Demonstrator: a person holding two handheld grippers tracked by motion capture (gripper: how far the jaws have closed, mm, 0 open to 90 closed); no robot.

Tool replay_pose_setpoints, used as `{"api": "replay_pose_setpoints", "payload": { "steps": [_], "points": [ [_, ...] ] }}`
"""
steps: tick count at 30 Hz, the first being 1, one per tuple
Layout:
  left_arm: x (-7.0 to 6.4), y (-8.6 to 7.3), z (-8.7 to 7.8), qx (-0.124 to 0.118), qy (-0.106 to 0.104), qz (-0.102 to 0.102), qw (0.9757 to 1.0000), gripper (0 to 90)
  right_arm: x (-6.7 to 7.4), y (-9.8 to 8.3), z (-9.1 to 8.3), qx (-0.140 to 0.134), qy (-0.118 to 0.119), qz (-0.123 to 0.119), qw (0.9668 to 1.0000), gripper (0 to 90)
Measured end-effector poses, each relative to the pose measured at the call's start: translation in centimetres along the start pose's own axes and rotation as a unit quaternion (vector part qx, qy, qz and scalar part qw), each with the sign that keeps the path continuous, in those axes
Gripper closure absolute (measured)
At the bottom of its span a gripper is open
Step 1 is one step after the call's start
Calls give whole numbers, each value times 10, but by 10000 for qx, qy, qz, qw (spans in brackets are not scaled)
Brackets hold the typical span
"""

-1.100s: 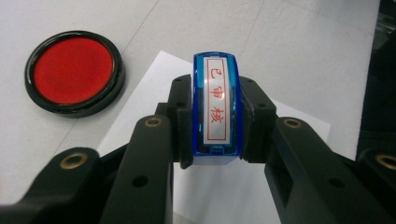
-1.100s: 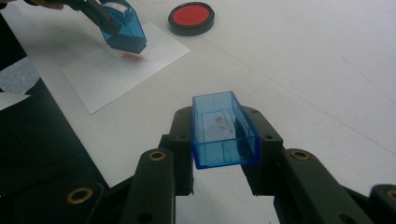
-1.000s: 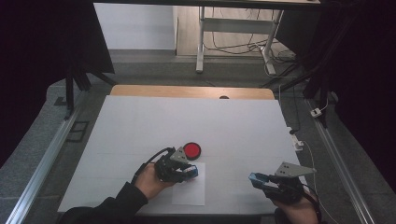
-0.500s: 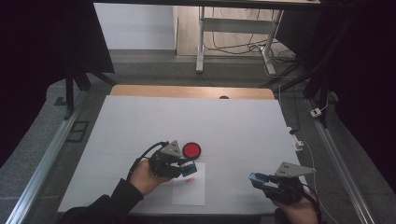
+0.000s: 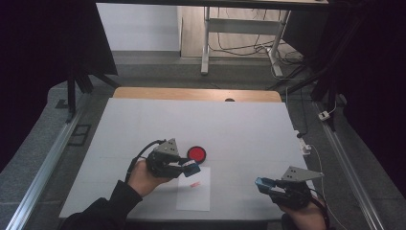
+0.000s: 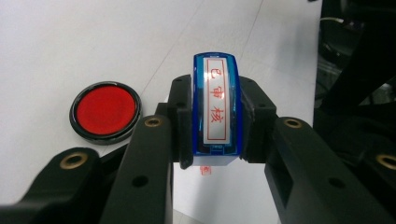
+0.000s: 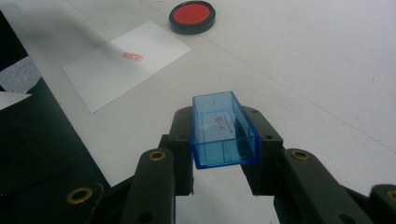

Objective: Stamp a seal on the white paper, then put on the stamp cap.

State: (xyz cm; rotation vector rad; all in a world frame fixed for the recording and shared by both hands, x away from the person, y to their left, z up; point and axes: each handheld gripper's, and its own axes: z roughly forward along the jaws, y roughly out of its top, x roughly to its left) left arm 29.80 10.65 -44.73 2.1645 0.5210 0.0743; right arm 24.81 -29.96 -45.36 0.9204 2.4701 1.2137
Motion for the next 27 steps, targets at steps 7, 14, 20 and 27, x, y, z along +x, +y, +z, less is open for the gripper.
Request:
{"api": "replay_pose_setpoints", "payload": {
  "steps": [7, 14, 20, 27],
  "points": [
    [2, 1, -9, -144, -73, -20, 9999, 698, 0, 0, 0, 3, 1, -3, 10000, 676],
    [2, 3, -15, -177, -113, 63, 9998, 698, 0, 0, 0, 5, 7, -4, 10000, 676],
    [2, 3, -18, -225, -164, 75, 9996, 698, 0, 0, 0, 32, 6, -15, 10000, 676],
    [0, 4, -17, -225, -189, 130, 9995, 698, 0, 0, 0, 14, 25, -2, 10000, 676]
  ]
}}
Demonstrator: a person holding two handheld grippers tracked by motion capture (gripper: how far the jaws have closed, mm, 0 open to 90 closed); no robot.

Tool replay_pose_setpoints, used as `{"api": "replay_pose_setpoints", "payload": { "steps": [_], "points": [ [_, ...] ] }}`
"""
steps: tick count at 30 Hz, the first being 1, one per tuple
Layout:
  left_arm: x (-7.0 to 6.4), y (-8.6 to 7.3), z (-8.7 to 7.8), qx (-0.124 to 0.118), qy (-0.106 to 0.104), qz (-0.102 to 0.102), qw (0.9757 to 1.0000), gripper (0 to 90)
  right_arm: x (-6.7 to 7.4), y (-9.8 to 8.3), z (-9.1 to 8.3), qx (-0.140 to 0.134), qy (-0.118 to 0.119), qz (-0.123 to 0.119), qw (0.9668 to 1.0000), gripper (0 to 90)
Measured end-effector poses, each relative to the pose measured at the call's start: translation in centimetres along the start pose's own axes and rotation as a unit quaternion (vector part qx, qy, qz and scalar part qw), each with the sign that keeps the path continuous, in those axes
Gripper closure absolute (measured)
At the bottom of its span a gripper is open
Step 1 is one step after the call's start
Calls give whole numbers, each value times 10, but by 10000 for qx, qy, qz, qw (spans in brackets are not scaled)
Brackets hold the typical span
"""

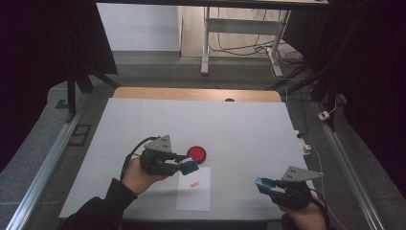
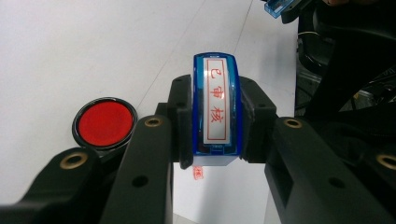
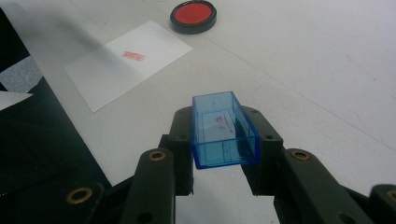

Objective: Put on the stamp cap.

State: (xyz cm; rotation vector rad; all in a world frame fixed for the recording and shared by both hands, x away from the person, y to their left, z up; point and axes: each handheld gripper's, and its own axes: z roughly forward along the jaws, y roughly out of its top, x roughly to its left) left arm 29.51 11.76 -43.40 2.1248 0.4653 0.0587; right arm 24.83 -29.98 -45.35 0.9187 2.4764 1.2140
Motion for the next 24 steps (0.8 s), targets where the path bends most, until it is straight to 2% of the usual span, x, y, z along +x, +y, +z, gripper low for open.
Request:
{"api": "replay_pose_setpoints", "payload": {
  "steps": [9, 19, 24],
  "points": [
    [0, 0, 0, -25, -11, 30, 10000, 698, 1, 2, -3, -127, 14, 5, 9999, 677],
    [-1, 1, 1, -35, -58, 65, 10000, 698, 4, 10, 1, -256, 370, -114, 9989, 677],
    [-2, 1, 1, -64, -75, 97, 9999, 698, 7, 15, 6, -263, 476, -196, 9983, 676]
  ]
}}
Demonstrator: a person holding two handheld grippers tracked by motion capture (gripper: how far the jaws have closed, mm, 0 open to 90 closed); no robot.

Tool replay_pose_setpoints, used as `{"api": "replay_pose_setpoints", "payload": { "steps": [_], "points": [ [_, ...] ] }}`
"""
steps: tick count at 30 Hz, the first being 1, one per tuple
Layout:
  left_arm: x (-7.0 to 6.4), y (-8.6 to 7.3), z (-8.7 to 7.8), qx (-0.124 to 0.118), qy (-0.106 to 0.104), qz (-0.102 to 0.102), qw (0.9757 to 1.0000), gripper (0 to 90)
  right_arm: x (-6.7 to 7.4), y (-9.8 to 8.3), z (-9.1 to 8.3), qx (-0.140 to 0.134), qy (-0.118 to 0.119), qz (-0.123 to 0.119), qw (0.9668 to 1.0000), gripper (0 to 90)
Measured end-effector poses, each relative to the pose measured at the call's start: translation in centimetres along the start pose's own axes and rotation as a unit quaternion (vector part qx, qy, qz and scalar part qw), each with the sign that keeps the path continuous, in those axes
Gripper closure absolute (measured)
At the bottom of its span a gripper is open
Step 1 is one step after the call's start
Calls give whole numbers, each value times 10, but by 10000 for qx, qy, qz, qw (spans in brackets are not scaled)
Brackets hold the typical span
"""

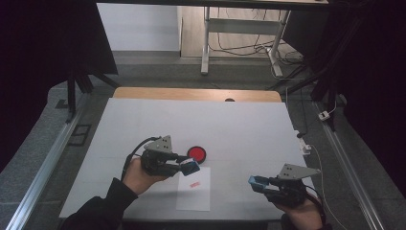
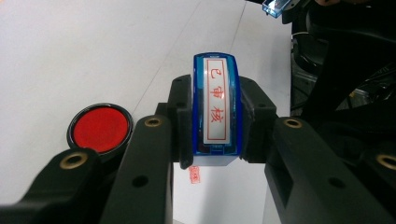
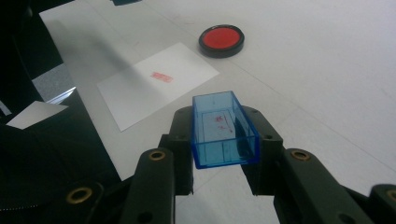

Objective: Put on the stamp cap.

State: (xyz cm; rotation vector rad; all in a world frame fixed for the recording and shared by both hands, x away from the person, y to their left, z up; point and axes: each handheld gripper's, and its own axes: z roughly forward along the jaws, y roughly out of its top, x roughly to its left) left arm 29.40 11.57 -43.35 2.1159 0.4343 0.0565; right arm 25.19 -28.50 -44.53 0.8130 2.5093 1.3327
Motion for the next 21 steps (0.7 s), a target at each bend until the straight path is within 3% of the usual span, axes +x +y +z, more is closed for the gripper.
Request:
{"api": "replay_pose_setpoints", "payload": {
  "steps": [11, 21],
  "points": [
    [-1, 1, 0, 10, -45, 88, 10000, 698, 8, 10, 14, 61, 312, -333, 9989, 676],
    [-3, 2, -1, -8, -93, 177, 9998, 698, 15, 19, 33, 116, 680, -560, 9960, 677]
  ]
}}
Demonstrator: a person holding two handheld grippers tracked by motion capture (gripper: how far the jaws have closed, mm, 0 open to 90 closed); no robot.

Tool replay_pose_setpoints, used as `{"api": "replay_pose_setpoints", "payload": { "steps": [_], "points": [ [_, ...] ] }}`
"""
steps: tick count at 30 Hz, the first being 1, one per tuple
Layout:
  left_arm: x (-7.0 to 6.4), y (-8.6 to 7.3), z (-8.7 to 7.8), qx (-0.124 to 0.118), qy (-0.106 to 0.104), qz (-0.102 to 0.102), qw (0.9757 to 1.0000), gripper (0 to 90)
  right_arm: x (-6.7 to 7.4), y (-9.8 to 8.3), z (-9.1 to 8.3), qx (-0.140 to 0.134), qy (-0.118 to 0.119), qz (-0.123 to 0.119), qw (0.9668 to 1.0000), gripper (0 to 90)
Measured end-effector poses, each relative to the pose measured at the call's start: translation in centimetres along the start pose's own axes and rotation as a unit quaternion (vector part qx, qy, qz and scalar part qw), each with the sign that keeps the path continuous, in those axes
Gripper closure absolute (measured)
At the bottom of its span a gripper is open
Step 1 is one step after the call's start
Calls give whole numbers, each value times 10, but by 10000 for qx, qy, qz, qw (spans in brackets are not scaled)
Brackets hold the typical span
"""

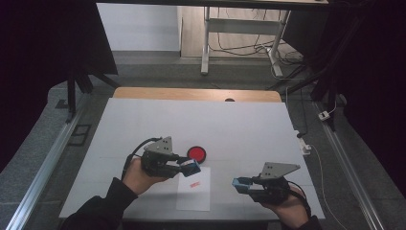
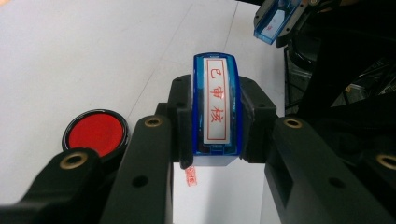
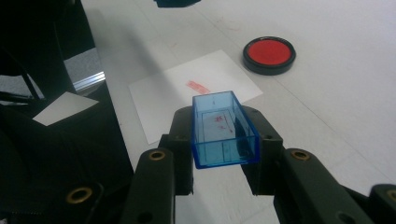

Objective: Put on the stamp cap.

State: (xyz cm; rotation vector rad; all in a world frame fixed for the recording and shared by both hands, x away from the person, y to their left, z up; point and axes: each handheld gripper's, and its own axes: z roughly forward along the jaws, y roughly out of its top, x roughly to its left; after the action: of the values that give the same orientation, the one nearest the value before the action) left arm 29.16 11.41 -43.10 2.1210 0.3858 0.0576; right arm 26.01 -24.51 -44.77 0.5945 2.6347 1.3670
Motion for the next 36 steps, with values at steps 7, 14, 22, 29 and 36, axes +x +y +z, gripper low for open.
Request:
{"api": "replay_pose_setpoints", "payload": {
  "steps": [7, 14, 22, 29, 36],
  "points": [
    [0, 1, -1, -21, -42, 55, 10000, 698, 1, 8, 10, -50, 162, -65, 9998, 676],
    [0, 1, -1, -35, -90, 110, 9999, 698, 1, 16, 23, 23, 331, -126, 9994, 678],
    [-1, 1, -1, -22, -118, 231, 9997, 698, 2, 24, 36, 100, 455, -289, 9985, 679],
    [0, 2, -2, -54, -177, 262, 9995, 699, 0, 31, 48, 100, 635, -302, 9975, 680],
    [0, 2, -3, -95, -212, 313, 9992, 699, -1, 36, 61, 122, 820, -436, 9956, 679]
  ]
}}
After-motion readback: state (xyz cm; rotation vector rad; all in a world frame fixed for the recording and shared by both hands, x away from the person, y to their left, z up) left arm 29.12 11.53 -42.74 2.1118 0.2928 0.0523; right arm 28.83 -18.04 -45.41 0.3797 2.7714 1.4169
